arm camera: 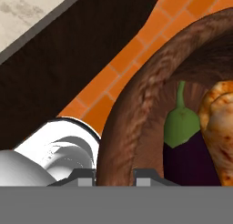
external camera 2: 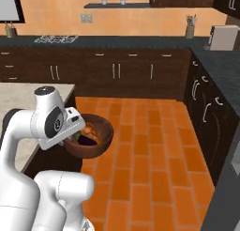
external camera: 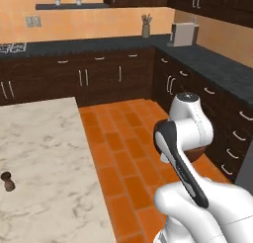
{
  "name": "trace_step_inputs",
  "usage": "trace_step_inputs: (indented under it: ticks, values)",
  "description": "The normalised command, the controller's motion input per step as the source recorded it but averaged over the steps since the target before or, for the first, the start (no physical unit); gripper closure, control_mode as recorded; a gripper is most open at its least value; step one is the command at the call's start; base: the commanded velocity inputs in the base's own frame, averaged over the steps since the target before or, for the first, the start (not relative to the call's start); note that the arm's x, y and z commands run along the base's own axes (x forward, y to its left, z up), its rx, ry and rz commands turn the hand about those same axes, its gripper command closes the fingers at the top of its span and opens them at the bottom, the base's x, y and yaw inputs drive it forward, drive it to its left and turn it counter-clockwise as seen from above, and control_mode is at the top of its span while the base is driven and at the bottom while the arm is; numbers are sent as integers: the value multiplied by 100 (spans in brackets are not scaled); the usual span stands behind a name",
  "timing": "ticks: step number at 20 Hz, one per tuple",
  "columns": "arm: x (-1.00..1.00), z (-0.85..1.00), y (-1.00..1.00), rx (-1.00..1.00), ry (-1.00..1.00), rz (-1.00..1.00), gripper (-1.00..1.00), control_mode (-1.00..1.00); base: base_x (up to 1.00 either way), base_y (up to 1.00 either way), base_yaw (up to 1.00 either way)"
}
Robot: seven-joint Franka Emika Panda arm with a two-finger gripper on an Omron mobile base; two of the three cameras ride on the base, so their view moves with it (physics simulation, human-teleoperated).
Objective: Pick the chicken drumstick and eggplant from their plates and place them in the bowl. Then put the bowl in the fridge.
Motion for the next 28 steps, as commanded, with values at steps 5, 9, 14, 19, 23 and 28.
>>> trace_step_inputs:
  ticks: [5,9,14,19,23,28]
  values:
    - [0,0,0,0,0,0,100,100,100,-1,-37]
    - [0,0,0,0,0,0,100,100,11,22,-88]
    - [0,0,0,0,0,0,100,100,2,29,-91]
    - [0,0,0,0,0,0,100,100,1,39,-91]
    - [0,0,0,0,0,0,100,100,81,90,-58]
    - [0,0,0,0,0,0,100,100,99,100,-24]
